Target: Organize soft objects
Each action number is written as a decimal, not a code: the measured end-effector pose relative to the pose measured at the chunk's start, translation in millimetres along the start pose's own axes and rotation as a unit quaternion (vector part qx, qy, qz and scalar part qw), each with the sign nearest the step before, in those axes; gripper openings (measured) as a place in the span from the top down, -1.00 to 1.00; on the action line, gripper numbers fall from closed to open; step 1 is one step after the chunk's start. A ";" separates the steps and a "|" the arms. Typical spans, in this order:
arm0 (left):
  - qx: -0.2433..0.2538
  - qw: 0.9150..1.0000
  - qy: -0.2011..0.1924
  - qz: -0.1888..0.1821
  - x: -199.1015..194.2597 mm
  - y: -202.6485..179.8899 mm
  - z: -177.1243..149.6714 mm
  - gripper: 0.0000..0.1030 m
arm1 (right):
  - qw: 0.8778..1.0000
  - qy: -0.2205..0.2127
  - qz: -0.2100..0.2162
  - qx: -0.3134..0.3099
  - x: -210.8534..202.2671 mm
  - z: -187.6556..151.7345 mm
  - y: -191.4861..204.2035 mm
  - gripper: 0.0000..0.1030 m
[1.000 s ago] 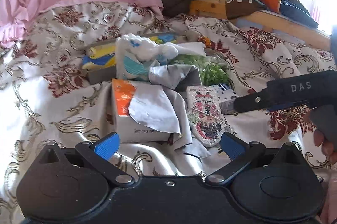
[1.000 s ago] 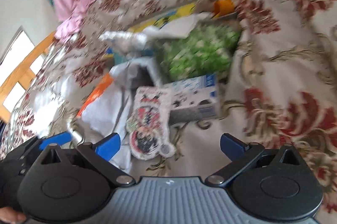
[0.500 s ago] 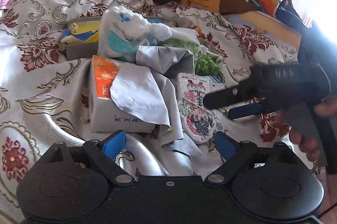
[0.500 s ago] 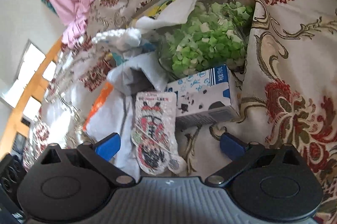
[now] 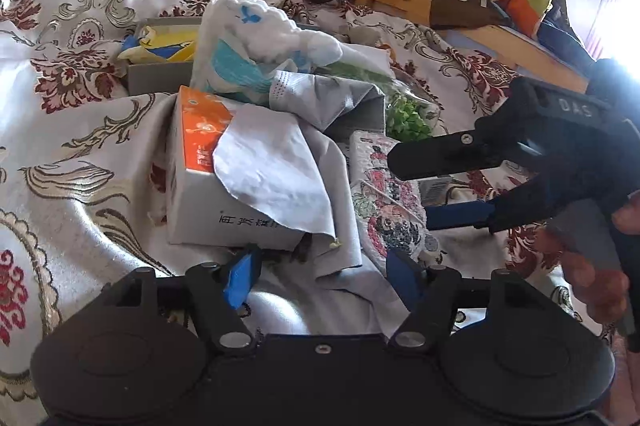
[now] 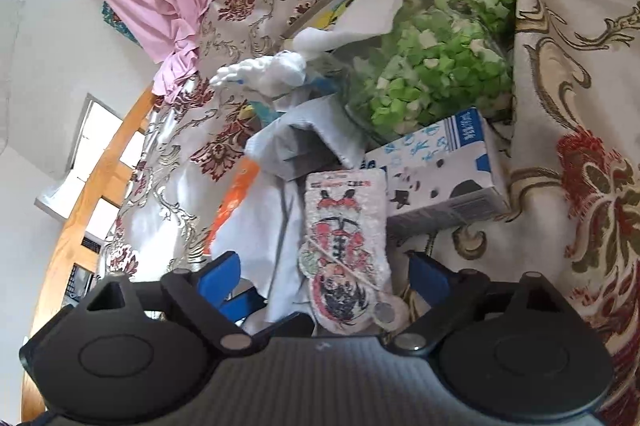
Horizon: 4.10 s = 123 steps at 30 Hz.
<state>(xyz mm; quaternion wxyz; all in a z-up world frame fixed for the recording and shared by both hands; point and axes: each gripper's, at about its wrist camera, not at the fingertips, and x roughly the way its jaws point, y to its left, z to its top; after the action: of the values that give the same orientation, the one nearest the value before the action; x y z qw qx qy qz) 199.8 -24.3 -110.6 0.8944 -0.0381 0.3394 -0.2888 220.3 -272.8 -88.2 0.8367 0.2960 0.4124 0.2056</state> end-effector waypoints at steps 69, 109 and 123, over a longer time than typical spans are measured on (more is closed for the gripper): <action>-0.110 0.955 -0.164 0.223 -95.0 -18.9 -13.9 1.00 | 0.928 -0.126 -0.127 -0.327 -31.6 -58.6 101.4 0.73; -0.054 0.956 -0.221 0.184 67.6 -22.4 228.1 0.99 | 0.952 -0.261 -0.078 -0.138 8.3 151.7 -9.3 0.73; -0.063 0.970 -0.144 0.187 150.2 -3.3 221.7 0.98 | 0.959 -0.226 -0.109 -0.134 42.1 172.6 -19.2 0.72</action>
<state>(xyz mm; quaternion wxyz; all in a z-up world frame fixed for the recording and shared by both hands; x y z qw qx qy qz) 428.2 -136.8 -27.6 0.9678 -0.0712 0.2258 -0.0856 386.6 -318.5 -41.2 0.9573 0.1734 0.2111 0.0944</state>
